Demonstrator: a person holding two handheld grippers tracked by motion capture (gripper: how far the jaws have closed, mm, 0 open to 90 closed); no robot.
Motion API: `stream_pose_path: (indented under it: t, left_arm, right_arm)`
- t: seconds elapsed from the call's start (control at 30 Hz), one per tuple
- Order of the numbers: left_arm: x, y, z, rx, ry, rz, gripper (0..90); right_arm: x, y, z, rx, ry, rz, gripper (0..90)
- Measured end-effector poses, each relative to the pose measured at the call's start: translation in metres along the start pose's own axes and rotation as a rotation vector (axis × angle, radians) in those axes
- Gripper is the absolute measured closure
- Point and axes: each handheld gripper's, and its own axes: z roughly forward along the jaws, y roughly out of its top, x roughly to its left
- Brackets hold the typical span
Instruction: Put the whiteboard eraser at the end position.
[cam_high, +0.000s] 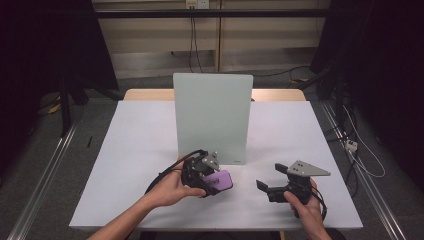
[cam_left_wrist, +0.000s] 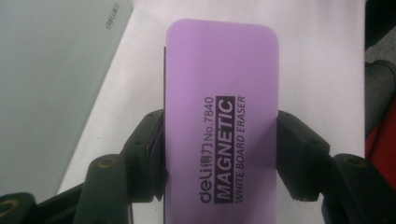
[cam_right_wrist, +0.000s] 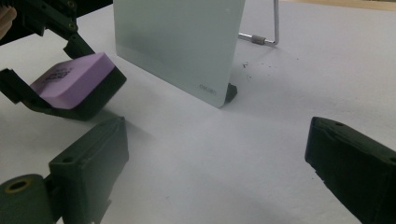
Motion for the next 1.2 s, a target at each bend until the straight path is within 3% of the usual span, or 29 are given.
stream_pose_path:
  t: [0.17, 0.27, 0.43, 0.57, 0.63, 0.73, 0.9, 1.0, 1.2]
  left_arm:
    - [0.003, -0.002, 0.012, 0.039, -0.034, -0.015, 40.5]
    - [0.001, -0.003, 0.015, 0.016, -0.034, -0.019, 40.3]
    - [0.005, -0.004, 0.019, 0.032, -0.052, -0.011, 40.2]
    - [0.005, -0.004, 0.023, 0.032, -0.037, -0.015, 40.1]
    - [0.005, -0.005, 0.025, 0.009, -0.035, -0.034, 39.2]
    - [0.006, -0.005, 0.025, 0.031, -0.026, -0.019, 35.1]
    - [0.004, -0.007, 0.022, 0.003, 0.003, -0.018, 22.7]
    - [0.006, -0.007, 0.019, -0.02, 0.015, -0.043, 12.4]
    - [0.007, -0.008, 0.014, -0.065, 0.016, -0.073, 6.3]
  right_arm:
    - [0.0, 0.0, 0.0, 0.004, 0.0, -0.002, 6.0]
    - [0.0, 0.0, 0.001, 0.005, 0.001, -0.001, 6.0]
    - [0.001, 0.0, 0.001, 0.006, 0.003, -0.005, 6.0]
    - [0.0, 0.0, 0.001, 0.004, 0.002, -0.003, 6.0]
    - [0.0, 0.0, 0.001, 0.006, 0.003, -0.003, 6.0]
    - [0.0, 0.0, 0.001, 0.005, 0.001, -0.002, 6.0]
    - [0.0, 0.0, 0.001, 0.007, 0.004, -0.002, 5.9]
    - [0.0, 0.0, 0.001, 0.009, 0.004, -0.001, 5.9]
    - [0.001, 0.0, 0.002, 0.01, 0.003, -0.004, 5.9]
